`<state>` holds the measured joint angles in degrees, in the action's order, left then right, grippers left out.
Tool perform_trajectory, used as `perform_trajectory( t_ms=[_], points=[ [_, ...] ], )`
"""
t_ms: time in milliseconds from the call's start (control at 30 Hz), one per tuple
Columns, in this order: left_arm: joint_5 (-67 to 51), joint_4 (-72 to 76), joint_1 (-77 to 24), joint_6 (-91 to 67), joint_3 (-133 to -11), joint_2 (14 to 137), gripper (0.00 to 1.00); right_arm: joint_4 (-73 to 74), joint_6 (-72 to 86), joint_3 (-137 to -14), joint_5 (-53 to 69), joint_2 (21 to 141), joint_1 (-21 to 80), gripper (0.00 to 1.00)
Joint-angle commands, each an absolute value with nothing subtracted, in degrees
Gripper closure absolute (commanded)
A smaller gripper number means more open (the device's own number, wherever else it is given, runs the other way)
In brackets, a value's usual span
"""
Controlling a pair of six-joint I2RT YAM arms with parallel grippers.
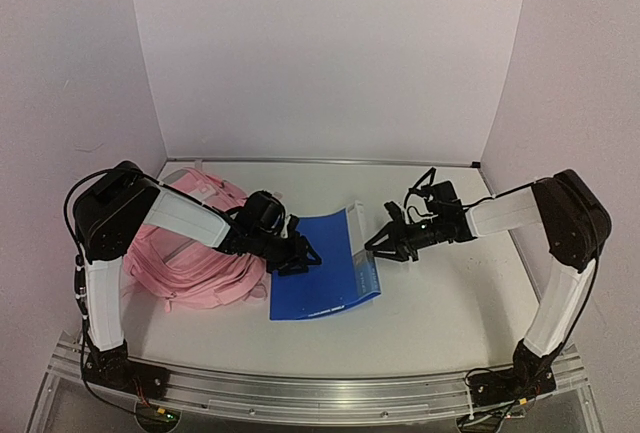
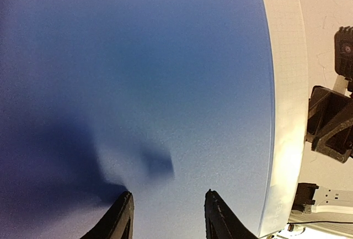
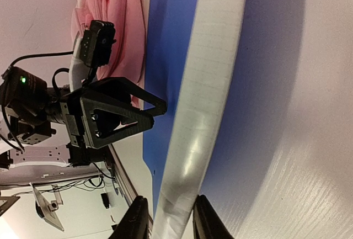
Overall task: Pack the student bag
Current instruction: Pick up the files from the center of the board.
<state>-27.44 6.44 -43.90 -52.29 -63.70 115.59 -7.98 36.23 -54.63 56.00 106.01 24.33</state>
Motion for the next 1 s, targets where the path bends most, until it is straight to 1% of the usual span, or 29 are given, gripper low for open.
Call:
perform_trajectory(
  t_ms=[0, 133, 200, 233, 333, 500, 567, 700, 800, 967],
  points=[
    [-27.6, 4.8, -44.2, -51.2, -64.3, 116.8, 0.56, -10.7, 36.3, -57.0, 54.6, 106.9, 25.8, 0.81],
    [-27.8, 5.3, -44.2, -51.3, -64.0, 116.3, 0.56, -10.7, 36.8, -57.0, 52.8, 106.4, 26.1, 0.95],
    [-27.8, 5.3, -44.2, -50.8, -64.0, 115.7, 0.55, -10.7, 37.0, -57.0, 51.9, 105.6, 26.1, 0.99],
    [-27.5, 5.1, -44.2, -50.3, -64.0, 115.1, 0.53, -10.7, 37.1, -57.0, 51.6, 105.0, 26.1, 1.00],
    [-26.1, 3.2, -44.2, -48.8, -65.0, 112.2, 0.45, -10.7, 37.5, -57.2, 51.4, 103.5, 26.3, 1.00],
    [-25.6, 0.6, -44.2, -47.7, -69.1, 107.4, 0.29, -10.0, 38.1, -58.3, 49.4, 99.4, 28.2, 1.00],
    [-25.6, -0.8, -44.2, -47.3, -71.6, 106.5, 0.24, -8.9, 38.0, -59.4, 47.4, 97.9, 29.4, 1.00],
    [-25.9, -4.7, -44.2, -46.7, -76.7, 107.0, 0.18, -4.4, 36.2, -62.2, 42.4, 95.9, 32.0, 1.00],
    [-26.0, -5.0, -44.2, -46.9, -78.5, 106.7, 0.11, 1.7, 33.5, -65.5, 36.6, 95.0, 34.5, 1.00],
    [-25.4, -5.4, -44.2, -47.0, -80.1, 105.2, 0.08, 6.3, 32.1, -69.0, 31.0, 94.4, 37.8, 1.00]
  ],
)
